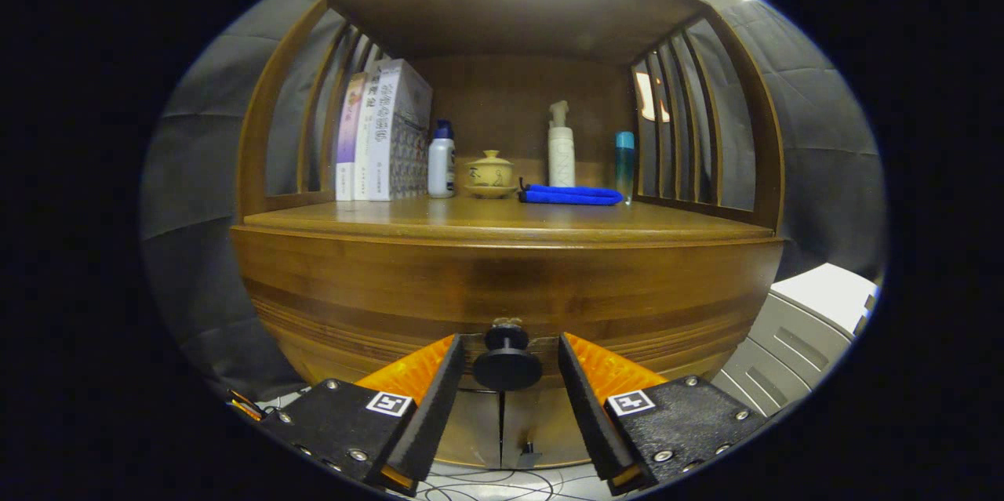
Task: Pull open the drawer, take out the items inside it, and place them on the countertop above the cabinet.
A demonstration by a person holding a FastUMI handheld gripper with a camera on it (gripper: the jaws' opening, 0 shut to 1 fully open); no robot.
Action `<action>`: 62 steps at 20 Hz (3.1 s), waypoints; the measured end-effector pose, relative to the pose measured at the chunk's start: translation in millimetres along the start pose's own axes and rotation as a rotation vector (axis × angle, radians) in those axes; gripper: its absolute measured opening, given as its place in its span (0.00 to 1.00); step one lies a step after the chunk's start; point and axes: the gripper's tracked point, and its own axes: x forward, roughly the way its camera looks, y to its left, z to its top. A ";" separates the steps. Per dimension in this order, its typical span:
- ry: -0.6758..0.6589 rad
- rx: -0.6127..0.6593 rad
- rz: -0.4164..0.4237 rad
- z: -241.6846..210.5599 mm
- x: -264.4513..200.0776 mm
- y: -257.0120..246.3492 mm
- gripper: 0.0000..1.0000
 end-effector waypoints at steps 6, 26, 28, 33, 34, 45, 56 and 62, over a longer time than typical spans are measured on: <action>-0.005 0.047 0.066 -3.4 5.7 7.6 0.48; 0.056 0.065 0.127 -20.9 -85.6 5.4 0.35; 0.067 0.052 0.129 -25.3 -99.7 5.1 0.34; 0.089 0.033 0.141 -33.6 -132.1 2.4 0.34; 0.095 0.037 0.141 -36.8 -139.1 2.7 0.34; 0.130 0.023 0.183 -48.4 -186.8 12.1 0.34; 0.036 0.078 0.222 -8.9 -218.7 15.8 0.96; -0.022 0.080 0.150 61.3 -215.2 -4.7 0.96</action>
